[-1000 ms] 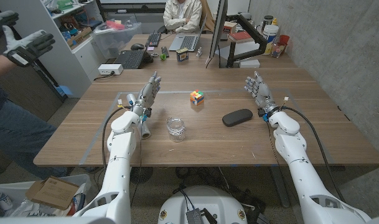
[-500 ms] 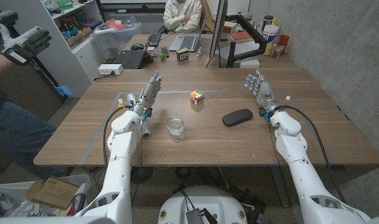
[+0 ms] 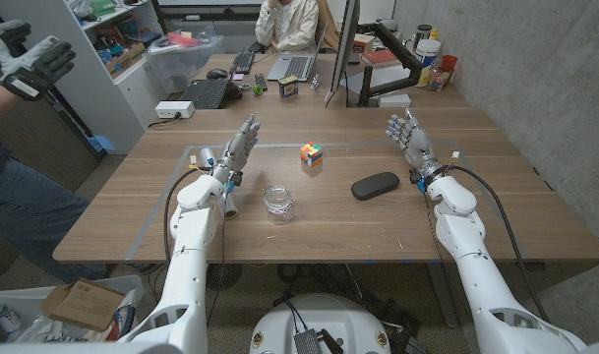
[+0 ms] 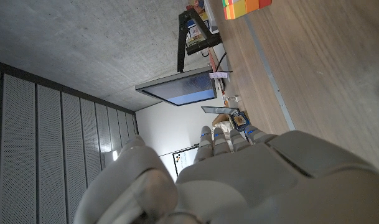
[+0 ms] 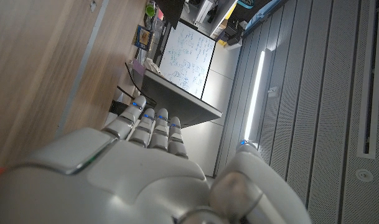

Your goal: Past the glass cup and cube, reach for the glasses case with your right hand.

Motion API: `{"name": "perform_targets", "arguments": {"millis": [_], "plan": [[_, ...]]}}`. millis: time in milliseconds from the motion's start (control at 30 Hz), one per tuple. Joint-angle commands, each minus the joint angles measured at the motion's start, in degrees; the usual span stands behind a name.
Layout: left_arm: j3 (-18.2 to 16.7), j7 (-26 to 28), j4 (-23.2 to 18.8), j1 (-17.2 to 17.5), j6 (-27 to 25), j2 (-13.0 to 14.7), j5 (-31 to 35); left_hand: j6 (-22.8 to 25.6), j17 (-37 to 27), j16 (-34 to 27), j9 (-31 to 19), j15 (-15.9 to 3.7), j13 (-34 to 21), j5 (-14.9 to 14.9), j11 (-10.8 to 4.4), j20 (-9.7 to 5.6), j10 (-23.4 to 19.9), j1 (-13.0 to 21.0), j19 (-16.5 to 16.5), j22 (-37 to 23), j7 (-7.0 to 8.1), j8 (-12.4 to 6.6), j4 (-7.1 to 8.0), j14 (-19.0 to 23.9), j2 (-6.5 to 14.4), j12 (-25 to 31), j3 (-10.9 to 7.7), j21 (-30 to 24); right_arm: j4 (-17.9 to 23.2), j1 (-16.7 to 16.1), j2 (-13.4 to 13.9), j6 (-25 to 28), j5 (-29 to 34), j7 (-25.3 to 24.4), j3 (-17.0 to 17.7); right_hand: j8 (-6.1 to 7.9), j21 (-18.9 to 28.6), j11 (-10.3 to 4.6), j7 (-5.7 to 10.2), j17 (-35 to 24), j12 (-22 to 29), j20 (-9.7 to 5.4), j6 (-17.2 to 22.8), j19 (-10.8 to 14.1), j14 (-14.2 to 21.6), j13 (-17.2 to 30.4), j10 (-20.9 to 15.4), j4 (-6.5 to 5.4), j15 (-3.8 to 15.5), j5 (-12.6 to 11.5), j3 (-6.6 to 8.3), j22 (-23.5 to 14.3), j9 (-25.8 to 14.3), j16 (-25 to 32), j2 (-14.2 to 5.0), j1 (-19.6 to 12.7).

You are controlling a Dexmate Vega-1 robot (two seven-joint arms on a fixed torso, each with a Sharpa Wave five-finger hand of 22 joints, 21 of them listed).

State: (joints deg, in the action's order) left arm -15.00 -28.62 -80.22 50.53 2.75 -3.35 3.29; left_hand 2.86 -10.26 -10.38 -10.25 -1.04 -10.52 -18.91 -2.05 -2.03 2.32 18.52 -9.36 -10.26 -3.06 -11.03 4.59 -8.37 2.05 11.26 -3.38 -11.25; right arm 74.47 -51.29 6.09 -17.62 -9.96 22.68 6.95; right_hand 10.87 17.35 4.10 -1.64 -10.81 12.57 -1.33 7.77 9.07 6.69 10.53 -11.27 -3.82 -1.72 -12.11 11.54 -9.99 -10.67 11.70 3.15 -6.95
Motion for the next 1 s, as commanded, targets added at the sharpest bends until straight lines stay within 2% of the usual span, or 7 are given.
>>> {"name": "perform_targets", "arguments": {"millis": [33, 300, 667, 1000], "plan": [[-0.05, -0.96, -0.44, 0.54, -0.38, 0.22, -0.28, 0.25, -0.21, -0.24, -0.33, 0.03, -0.20, 0.03, -0.04, -1.85, 0.36, 0.40, -1.82, -0.22, 0.04, -0.25, -0.01, -0.53, 0.32, 0.17, 0.38, -0.17, -0.24, 0.14, 0.01, -3.36, 0.15, 0.83, -0.38, -0.18, -0.22, -0.64, 0.24, -0.11, -0.01, -0.02, -0.20, 0.76, 0.59, 0.18, 0.31, -0.15, 0.27, -0.62, -0.59, -0.28, -0.19, 0.09, 0.10, 0.96], [-0.31, -1.13, -1.78, 1.31, -0.66, 0.32, -0.65, 0.25, -0.22, -0.26, -0.34, 0.00, -0.20, 0.06, -0.19, -1.81, 0.37, 0.43, -1.92, -0.23, 0.12, -0.25, 0.00, -0.52, 0.39, 0.18, 0.44, -0.15, -0.21, 0.06, 0.23, -5.12, 0.54, 0.89, -0.65, 0.09, -0.54, -0.76, 0.75, -0.07, -0.68, 0.11, 0.11, 1.01, 0.82, 0.19, 2.04, -0.34, 0.46, -0.90, -1.01, -0.27, -0.20, -0.02, 0.24, 1.48], [0.09, -1.20, -2.83, 1.20, -1.46, 1.06, -0.25, 0.39, -0.22, -0.25, -0.34, -0.05, -0.20, 0.10, -0.17, -1.49, 0.33, 0.50, -2.03, -0.24, 0.31, -0.31, 0.01, -0.57, 0.52, 0.20, 0.48, -0.14, 0.11, -0.21, 0.56, -5.03, 0.03, 1.51, -0.67, 0.41, -1.00, -0.53, 1.29, -0.07, -0.44, 0.27, 0.87, 0.84, 0.49, 0.20, 1.51, -0.61, 0.27, -1.13, -1.80, -0.29, -0.21, -0.29, 0.89, 2.37], [0.25, -1.12, -3.04, 1.17, -1.40, 1.24, -0.31, 0.43, -0.21, -0.25, -0.34, -0.04, -0.20, 0.13, -0.18, -1.23, 0.40, 0.64, -2.10, -0.24, 0.32, -0.32, 0.01, -0.62, 0.76, 0.18, 0.48, -0.16, -0.36, -0.19, 1.11, -7.33, 0.19, 2.51, -0.92, 0.35, -1.25, -0.57, 1.34, -0.08, -0.41, 0.37, 0.78, 1.04, 0.03, 0.21, 1.48, -0.82, 0.32, -1.36, -2.57, -0.30, -0.22, -0.55, 1.64, 3.15]]}}
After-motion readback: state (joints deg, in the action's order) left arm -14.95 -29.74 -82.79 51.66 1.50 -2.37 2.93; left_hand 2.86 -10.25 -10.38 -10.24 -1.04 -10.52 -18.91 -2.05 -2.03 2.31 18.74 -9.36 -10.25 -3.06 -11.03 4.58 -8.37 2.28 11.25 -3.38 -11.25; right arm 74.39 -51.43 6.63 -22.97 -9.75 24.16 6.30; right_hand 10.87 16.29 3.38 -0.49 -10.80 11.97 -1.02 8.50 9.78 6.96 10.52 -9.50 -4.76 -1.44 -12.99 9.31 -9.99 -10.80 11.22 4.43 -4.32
